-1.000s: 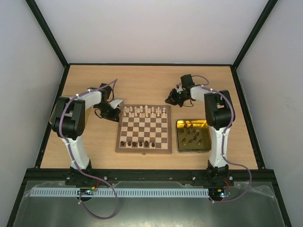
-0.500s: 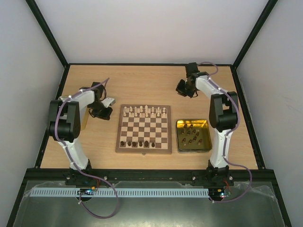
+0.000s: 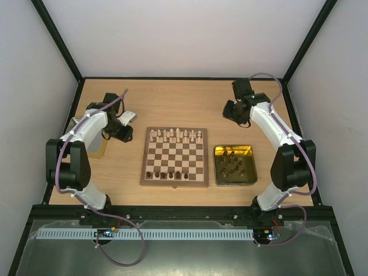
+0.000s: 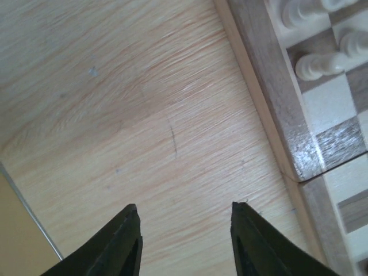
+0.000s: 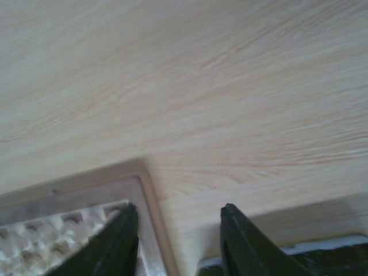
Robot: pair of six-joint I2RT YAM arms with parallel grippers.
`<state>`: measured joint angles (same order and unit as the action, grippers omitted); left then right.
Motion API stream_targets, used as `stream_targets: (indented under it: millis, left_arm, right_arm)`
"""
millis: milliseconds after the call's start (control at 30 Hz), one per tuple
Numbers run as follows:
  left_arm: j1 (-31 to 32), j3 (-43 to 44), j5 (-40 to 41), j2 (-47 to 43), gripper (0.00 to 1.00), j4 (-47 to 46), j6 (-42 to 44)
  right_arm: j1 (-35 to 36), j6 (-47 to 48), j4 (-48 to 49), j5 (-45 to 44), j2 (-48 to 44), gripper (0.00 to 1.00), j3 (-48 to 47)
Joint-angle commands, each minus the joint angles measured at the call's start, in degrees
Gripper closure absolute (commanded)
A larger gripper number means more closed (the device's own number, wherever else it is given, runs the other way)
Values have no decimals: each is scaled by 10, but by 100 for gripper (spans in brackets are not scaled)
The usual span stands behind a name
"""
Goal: Set up the chess pieces on the board
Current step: Pick up the chess piece from the storage box.
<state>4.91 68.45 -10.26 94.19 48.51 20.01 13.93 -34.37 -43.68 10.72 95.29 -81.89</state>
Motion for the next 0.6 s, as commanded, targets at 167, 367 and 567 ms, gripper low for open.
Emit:
stream_targets:
  millis: [167, 367, 567]
  left_arm:
    - [35, 50, 52, -62, 29, 115, -33]
    - [36, 15, 69, -109, 28, 121, -23]
    - [27, 0, 44, -140, 30, 109, -49]
  right_arm:
    - [30, -41, -15, -4, -142, 47, 151]
    - [63, -34, -43, -59, -232, 56, 199]
    - [73, -47, -18, -39, -232, 70, 231]
